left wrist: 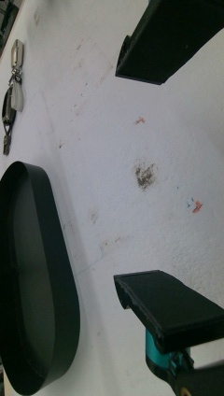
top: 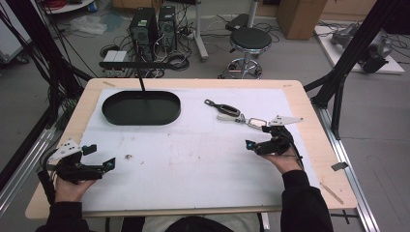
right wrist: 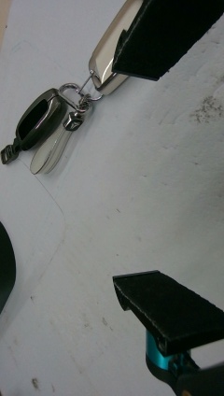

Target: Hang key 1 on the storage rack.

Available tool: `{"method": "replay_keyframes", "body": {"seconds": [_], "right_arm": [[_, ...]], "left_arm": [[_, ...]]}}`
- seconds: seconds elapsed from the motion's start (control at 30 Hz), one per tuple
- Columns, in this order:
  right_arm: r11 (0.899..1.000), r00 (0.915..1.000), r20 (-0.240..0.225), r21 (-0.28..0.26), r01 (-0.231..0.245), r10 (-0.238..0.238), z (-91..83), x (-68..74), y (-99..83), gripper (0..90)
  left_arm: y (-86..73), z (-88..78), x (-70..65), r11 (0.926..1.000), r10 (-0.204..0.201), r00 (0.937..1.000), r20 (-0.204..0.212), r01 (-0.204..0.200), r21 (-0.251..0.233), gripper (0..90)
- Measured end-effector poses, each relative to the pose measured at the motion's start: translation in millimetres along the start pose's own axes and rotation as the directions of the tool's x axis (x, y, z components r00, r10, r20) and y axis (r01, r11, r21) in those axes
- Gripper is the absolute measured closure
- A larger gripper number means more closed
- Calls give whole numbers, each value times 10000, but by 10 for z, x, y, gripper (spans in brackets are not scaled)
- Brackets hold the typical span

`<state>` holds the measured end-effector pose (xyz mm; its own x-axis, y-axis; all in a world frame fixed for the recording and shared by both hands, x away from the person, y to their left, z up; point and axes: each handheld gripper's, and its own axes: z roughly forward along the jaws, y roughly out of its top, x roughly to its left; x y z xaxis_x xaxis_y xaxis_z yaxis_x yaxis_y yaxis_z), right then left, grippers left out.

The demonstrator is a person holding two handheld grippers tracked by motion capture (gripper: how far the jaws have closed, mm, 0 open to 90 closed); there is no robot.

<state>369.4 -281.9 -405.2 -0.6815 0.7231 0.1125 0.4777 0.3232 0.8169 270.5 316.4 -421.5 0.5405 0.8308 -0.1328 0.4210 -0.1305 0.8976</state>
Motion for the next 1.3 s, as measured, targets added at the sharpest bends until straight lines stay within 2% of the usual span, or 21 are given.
{"method": "replay_keyframes", "body": {"seconds": [0.47,0.63,0.8,1.1,1.2,1.3], "right_arm": [[9953,9967,-162,539,802,-795,237,-16,317,8],[9944,9957,-302,572,888,-872,301,-50,405,8],[9946,9967,-438,760,711,-679,382,-118,457,8],[9887,9947,-467,1154,961,-912,539,-140,565,8],[9899,9949,-485,1068,930,-882,629,-139,567,8],[9864,9948,-448,1330,967,-914,727,-153,538,8]], "left_arm": [[2,18,7,10000,5,10000,-2,-5,3,35],[4,16,8,10000,0,10000,2,0,-19,35],[3,17,10,10000,-14,10000,24,14,-16,35],[2,25,13,10000,-14,10000,39,14,23,35],[2,20,16,10000,-12,10000,23,12,14,35],[1,19,18,10000,-11,10000,29,11,17,35]]}}
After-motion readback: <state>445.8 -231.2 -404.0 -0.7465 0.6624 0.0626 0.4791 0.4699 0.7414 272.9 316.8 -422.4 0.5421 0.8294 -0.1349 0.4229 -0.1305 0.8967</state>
